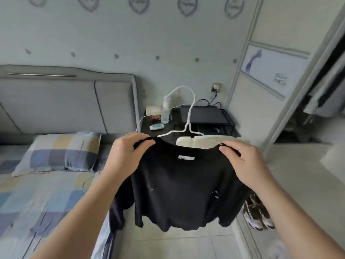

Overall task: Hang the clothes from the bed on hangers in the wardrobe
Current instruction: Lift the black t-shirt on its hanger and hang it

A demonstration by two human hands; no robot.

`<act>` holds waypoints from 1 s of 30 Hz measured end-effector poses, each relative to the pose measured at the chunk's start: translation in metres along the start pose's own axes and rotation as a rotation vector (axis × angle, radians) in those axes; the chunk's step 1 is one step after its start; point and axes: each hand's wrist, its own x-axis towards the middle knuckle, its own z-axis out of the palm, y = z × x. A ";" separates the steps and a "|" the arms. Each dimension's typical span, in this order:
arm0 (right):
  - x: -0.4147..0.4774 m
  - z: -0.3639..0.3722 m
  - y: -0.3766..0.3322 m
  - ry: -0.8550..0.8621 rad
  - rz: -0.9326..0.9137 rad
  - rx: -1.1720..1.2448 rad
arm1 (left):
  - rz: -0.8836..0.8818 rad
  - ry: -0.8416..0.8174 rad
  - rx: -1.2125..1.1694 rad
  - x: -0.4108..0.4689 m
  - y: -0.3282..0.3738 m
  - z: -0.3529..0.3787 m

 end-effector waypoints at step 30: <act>0.076 -0.251 0.033 0.607 0.516 -0.746 | 0.691 -0.599 -0.688 0.346 0.248 0.337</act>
